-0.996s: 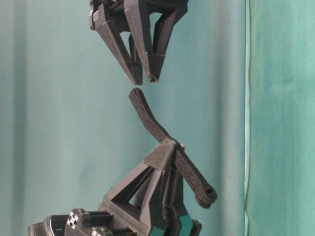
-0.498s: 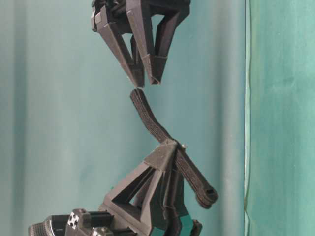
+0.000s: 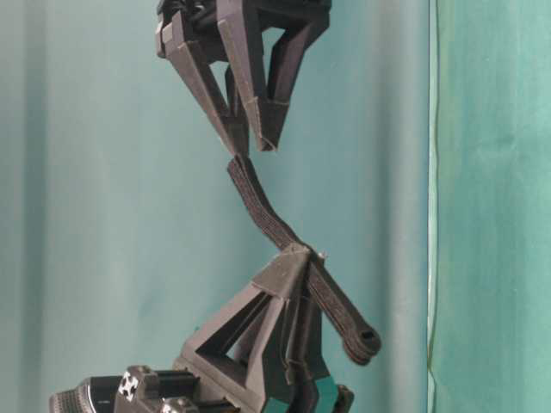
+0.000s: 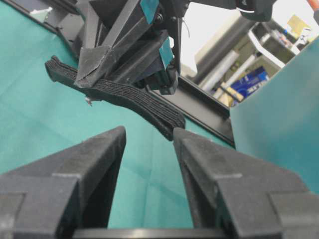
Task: Peel off the Velcro with your right arm.
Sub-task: 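Align the right gripper around the strap tip and close it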
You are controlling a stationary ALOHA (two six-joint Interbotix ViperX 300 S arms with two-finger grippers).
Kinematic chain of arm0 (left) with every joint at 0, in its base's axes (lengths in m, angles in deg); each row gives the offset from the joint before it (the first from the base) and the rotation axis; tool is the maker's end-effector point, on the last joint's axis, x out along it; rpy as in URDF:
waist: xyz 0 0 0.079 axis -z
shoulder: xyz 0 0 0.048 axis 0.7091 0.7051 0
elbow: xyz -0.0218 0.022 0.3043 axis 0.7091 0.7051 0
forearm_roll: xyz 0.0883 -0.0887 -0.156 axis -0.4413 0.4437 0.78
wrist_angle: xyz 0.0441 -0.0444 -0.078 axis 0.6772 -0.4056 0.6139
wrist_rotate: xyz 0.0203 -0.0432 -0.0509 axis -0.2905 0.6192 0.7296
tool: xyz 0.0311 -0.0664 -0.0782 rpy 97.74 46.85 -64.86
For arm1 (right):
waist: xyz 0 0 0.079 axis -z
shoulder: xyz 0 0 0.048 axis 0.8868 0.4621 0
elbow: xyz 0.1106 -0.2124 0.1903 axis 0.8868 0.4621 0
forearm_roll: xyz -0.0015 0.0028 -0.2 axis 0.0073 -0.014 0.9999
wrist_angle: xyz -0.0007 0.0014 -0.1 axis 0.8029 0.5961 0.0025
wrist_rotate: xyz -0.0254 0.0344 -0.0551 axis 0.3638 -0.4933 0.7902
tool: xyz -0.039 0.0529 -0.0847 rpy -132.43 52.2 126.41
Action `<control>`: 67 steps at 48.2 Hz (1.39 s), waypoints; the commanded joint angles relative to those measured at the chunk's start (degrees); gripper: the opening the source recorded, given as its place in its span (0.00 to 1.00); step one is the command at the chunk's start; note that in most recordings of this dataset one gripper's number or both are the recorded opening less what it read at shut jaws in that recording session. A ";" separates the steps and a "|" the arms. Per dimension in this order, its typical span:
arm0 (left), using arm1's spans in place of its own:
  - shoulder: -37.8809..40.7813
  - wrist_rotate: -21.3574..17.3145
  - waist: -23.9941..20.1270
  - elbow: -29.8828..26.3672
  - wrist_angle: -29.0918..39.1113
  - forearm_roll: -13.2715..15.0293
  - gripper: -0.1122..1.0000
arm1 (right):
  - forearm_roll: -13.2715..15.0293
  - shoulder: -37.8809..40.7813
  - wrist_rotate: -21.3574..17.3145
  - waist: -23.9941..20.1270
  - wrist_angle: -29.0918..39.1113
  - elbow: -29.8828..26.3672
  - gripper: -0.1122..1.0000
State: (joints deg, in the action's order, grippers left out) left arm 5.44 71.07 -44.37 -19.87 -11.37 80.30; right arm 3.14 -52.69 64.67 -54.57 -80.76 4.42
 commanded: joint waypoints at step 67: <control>-1.32 -0.09 -0.35 -0.62 -0.62 0.00 0.19 | 0.09 4.22 1.32 -0.97 -1.41 -5.01 0.19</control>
State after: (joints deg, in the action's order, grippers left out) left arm 5.44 71.07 -44.72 -19.87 -11.37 80.30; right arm 3.14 -48.65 65.82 -55.36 -81.73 0.99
